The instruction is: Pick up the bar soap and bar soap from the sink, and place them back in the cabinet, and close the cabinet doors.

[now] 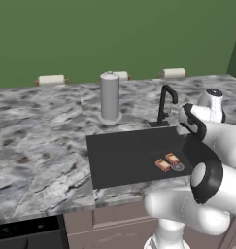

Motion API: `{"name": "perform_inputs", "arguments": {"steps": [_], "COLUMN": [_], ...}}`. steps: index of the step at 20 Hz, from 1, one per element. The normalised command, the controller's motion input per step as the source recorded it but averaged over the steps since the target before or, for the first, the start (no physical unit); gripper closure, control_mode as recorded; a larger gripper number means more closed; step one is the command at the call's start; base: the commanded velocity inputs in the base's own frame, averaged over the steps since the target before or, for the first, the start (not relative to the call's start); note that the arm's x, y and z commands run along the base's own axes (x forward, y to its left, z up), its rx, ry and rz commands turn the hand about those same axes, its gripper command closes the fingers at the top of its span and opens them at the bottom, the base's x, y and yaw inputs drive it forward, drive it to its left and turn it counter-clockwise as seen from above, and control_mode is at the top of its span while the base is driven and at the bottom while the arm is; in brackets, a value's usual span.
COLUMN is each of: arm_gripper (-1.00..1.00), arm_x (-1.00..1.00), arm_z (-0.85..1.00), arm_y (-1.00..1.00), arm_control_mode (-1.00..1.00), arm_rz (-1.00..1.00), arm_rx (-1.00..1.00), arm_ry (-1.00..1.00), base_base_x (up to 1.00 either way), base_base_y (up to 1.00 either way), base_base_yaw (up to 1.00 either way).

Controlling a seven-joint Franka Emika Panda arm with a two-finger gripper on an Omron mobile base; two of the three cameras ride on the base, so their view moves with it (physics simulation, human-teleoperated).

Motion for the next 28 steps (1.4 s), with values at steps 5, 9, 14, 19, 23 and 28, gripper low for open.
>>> {"name": "perform_inputs", "arguments": {"steps": [5,9,14,19,23,28], "arm_gripper": [-1.00,-1.00,-1.00,-1.00,-1.00,-1.00], "arm_x": [0.00,0.04,0.16,0.09,0.02,0.06], "arm_z": [-0.33,-0.39,-0.34,-0.27,-0.24,-0.20], "arm_y": [-0.05,0.00,0.00,-0.03,-0.06,-0.02], "arm_control_mode": [-1.00,-1.00,-1.00,-1.00,-1.00,-1.00], "arm_rz": [0.00,0.00,0.00,0.01,0.03,0.04], "arm_rx": [0.00,0.00,0.00,0.00,0.00,0.00], "arm_ry": [0.00,0.00,0.00,0.02,0.01,0.00], "base_base_x": [0.00,0.00,0.00,0.00,0.00,0.00], "base_base_y": [0.00,0.00,0.00,0.00,0.00,0.00], "base_base_yaw": [0.00,0.00,0.00,0.00,0.00,0.00]}}
